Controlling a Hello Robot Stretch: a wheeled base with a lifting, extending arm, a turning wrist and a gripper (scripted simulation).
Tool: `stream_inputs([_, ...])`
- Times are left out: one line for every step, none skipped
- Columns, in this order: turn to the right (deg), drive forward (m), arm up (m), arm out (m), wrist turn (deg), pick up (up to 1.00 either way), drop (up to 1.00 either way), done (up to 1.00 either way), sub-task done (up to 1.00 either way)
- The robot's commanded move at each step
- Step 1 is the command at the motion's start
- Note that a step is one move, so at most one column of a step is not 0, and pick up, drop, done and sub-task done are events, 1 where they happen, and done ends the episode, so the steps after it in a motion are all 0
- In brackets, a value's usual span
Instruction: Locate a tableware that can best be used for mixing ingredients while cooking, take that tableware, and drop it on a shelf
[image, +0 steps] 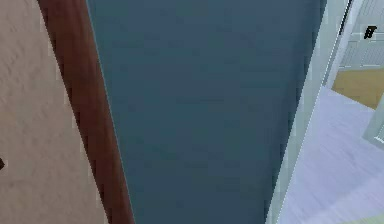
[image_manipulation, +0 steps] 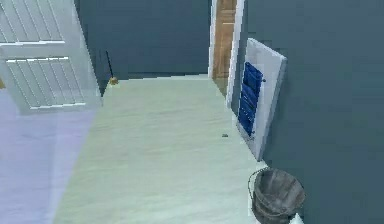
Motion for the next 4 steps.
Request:
stream_inputs([-3.0,0.00,0.00,0.00,0.0,0.00,0.00,0.00,0.00])
stream_inputs([0.0,0.30,0.00,0.00,0.0,0.00,0.00,0.00,0.00])
stream_inputs([45.0,0.00,0.00,0.00,0.0,0.00,0.00,0.00,0.00])
stream_inputs([45.0,0.00,0.00,0.00,0.0,0.00,0.00,0.00,0.00])
